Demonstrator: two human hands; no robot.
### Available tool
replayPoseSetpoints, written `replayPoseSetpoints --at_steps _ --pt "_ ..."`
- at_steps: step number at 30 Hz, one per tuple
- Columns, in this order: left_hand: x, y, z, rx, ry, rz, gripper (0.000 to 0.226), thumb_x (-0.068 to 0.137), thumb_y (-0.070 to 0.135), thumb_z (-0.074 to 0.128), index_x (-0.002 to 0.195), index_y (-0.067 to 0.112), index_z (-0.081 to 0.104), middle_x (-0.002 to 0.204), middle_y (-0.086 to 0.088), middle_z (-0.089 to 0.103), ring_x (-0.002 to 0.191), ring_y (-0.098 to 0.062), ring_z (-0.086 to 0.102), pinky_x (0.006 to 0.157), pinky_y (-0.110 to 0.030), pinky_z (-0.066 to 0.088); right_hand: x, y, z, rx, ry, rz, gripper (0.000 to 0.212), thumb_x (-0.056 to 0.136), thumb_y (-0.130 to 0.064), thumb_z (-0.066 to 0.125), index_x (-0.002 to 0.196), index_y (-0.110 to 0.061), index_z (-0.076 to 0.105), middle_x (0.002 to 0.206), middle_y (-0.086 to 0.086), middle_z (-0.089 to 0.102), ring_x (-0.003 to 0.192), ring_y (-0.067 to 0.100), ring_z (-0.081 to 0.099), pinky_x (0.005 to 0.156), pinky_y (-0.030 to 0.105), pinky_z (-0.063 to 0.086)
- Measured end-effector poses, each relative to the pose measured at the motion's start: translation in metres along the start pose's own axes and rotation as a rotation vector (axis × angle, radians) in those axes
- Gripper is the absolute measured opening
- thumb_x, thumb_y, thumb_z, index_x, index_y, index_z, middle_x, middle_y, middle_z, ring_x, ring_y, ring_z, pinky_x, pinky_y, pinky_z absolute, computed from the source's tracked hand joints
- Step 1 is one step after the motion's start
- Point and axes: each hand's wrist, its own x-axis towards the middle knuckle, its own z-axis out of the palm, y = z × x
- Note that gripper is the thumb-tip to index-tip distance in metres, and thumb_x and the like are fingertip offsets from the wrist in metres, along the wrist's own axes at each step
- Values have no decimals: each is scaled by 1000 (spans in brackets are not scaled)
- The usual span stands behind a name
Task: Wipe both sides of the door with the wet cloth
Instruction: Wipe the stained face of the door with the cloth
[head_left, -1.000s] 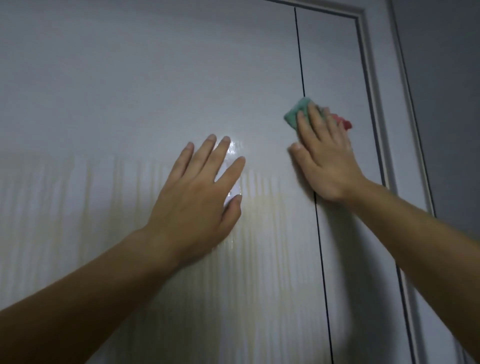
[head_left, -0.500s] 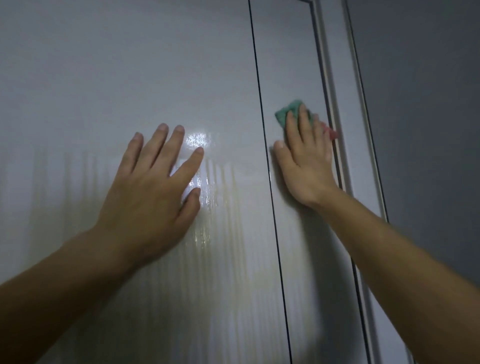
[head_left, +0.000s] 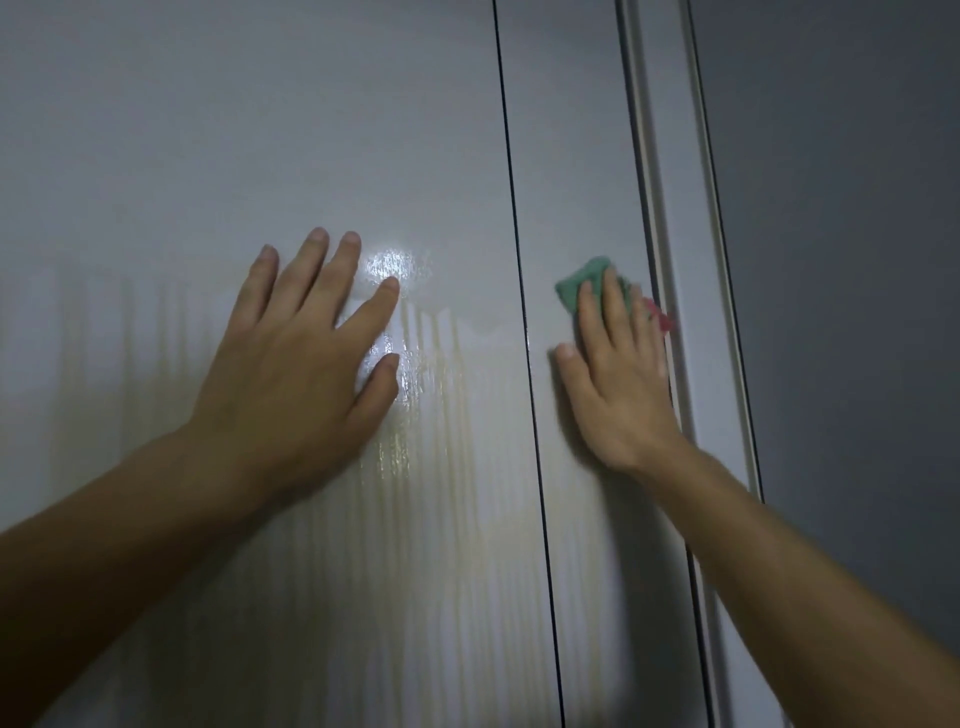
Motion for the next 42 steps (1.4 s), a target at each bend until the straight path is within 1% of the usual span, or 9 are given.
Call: replayPoseSetpoints --at_steps 4,10,15,20,26,31,33,37,42 --pt "-1 -5 -3 -17 -25 12 65 97 45 32 152 13 46 164 -20 31 153 -39 24 125 -57 17 12 -18 -2 31 42 95 70 103 -59 12 162 -28 -9 169 -4 -19 154 18 -24 126 49 -10" --pt "-26 -1 -7 28 -81 30 66 99 49 29 154 16 42 167 -19 25 156 -38 17 124 -61 13 -37 -41 17 -76 -41 -167 70 104 -58 16 162 -28 -8 169 -5 -20 154 17 -24 126 45 -11" --pt "-34 -1 -5 15 -97 10 65 100 48 28 156 17 38 168 -17 21 157 -36 12 125 -59 12 20 -55 2 10 0 6 71 103 -60 11 162 -27 -9 169 -3 -20 153 21 -26 125 51 -13" --pt "-41 -6 -6 44 -109 19 67 100 49 29 157 15 36 168 -17 20 157 -36 13 124 -61 12 -30 -76 20 -162 -68 -381 71 104 -57 21 164 -23 4 171 1 -9 156 24 -16 126 52 -5" --pt "-41 -10 -9 63 -119 22 66 100 49 29 157 17 37 168 -13 23 157 -35 16 122 -65 12 37 -88 5 -53 22 -119 70 104 -57 16 163 -25 -6 170 0 -16 155 23 -21 123 46 -16" --pt "-45 -19 -17 -32 -76 39 70 100 45 29 160 9 26 168 -13 24 157 -29 18 125 -58 16 -25 -101 24 -185 -67 -468 68 106 -53 25 164 -20 9 171 3 -3 157 25 -12 126 53 -1" --pt "-49 -30 -25 -33 -77 20 71 101 46 28 160 7 24 169 -14 20 158 -28 13 127 -55 13 2 -94 16 -168 -47 -413 68 105 -54 20 163 -23 5 171 1 -5 157 23 -14 127 50 -5" --pt "-62 -57 -37 74 -125 -111 70 102 51 23 160 12 27 169 -15 18 158 -33 9 120 -71 5 37 -108 11 -82 8 -171 70 104 -58 14 163 -24 -4 170 1 -14 155 22 -19 123 43 -18" --pt "-78 -77 -33 142 -190 -118 69 102 54 23 162 19 25 171 -13 13 158 -36 8 117 -75 8 -25 -141 33 -202 -76 -518 70 106 -57 22 164 -19 8 171 3 -6 157 26 -13 127 53 -2"
